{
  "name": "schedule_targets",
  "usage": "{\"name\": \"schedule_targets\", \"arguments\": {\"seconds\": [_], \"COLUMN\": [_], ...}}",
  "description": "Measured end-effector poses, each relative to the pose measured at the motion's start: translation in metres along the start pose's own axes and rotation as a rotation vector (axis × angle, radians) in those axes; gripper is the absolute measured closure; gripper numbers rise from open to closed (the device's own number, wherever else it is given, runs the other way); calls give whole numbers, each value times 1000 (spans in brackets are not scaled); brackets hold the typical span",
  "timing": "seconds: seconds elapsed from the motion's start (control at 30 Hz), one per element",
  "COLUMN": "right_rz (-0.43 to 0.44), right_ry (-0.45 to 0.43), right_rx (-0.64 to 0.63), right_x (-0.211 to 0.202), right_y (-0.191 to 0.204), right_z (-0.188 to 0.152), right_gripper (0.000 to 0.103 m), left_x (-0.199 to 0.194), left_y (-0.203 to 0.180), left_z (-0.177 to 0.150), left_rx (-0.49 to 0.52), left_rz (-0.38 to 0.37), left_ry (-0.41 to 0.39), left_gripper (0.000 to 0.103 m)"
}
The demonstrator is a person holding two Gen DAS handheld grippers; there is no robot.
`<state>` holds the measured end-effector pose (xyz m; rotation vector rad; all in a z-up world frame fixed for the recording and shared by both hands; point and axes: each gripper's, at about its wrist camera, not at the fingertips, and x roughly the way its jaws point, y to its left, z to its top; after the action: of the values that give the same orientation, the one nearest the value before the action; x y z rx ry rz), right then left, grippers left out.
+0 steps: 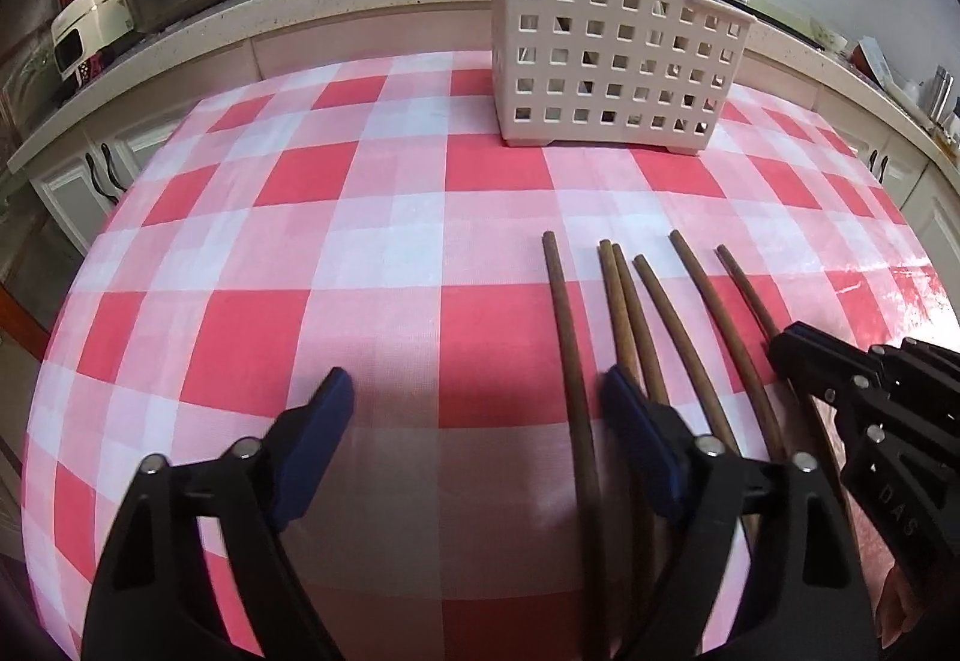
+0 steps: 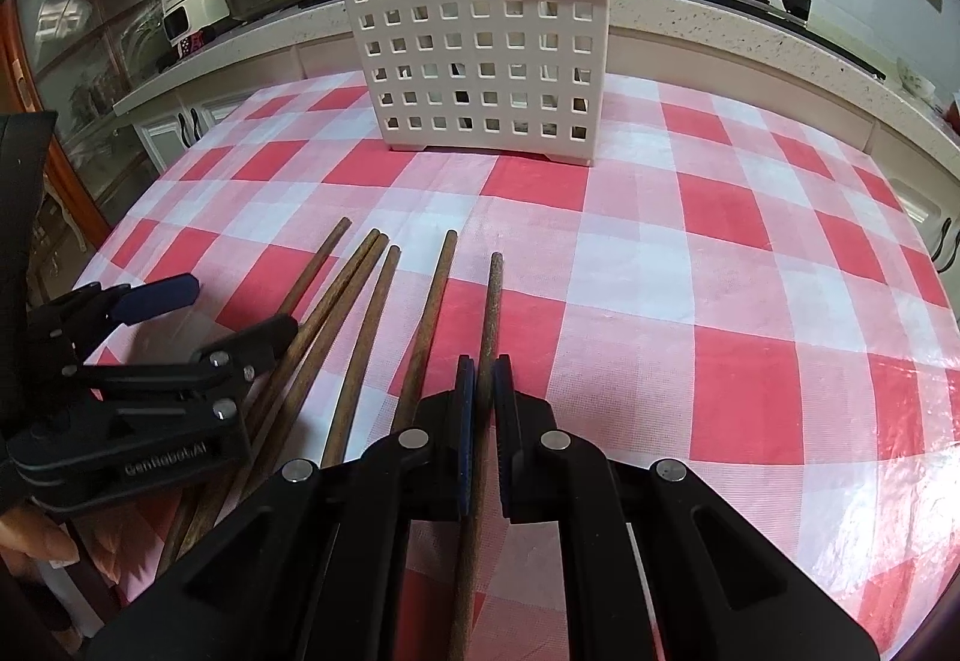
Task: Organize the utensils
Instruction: 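Grasp a brown chopstick with the right tool while the left tool grasps another chopstick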
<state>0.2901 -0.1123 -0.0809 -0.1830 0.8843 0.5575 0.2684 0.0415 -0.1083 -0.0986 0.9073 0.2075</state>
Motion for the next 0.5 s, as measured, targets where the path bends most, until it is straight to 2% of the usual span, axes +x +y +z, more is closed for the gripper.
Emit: {"name": "schedule_targets", "arguments": {"seconds": [0.17,0.23,0.37,0.43,0.5], "right_rz": [-17,-26,-30,-25,-17], "right_ry": [6,7,7,4,2], "right_rx": [-24,-38,-53,-51,-45], "right_x": [2,3,3,3,3], "right_y": [2,4,5,3,2], "right_z": [3,3,2,2,2], "right_gripper": [96,96,96,96,96], "left_x": [-1,-3,-5,-6,-6], "left_y": [-7,-12,-20,-23,-23], "left_z": [4,4,3,1,1], "left_rx": [29,54,91,105,103], "left_rz": [-17,-34,-59,-73,-91], "left_ry": [-1,-2,-8,-11,-13], "left_gripper": [44,58,78,94,97]}}
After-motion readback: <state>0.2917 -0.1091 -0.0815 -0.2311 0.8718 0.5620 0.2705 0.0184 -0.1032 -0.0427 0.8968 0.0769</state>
